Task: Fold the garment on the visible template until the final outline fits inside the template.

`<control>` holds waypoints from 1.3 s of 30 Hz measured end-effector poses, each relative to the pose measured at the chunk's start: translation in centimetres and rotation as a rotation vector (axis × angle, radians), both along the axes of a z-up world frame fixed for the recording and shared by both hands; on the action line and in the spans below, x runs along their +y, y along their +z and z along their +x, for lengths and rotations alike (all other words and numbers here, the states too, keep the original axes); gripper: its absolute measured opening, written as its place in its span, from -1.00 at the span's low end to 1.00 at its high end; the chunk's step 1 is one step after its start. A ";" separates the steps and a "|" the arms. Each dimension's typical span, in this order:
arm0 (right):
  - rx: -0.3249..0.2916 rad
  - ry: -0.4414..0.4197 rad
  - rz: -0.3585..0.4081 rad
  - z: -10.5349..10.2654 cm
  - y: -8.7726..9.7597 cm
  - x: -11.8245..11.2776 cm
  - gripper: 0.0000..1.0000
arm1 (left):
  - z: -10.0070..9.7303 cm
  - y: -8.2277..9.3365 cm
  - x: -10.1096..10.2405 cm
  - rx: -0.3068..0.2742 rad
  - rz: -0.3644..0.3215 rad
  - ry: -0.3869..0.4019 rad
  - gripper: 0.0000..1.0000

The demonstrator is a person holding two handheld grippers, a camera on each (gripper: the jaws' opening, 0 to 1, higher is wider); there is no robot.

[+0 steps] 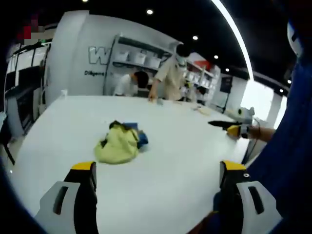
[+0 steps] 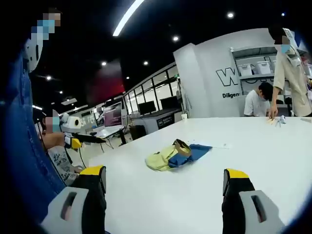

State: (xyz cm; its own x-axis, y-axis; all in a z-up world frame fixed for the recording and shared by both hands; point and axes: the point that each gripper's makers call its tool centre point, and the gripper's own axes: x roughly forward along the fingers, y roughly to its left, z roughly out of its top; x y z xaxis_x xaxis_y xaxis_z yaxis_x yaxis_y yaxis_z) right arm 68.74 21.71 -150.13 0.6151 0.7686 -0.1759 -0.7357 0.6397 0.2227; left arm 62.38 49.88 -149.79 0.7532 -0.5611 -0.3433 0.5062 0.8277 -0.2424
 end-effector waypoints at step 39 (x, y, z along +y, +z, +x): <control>0.034 0.014 -0.012 -0.1 -1.3 -0.1 0.99 | -0.1 0.0 -0.6 0.006 -0.001 -0.021 0.99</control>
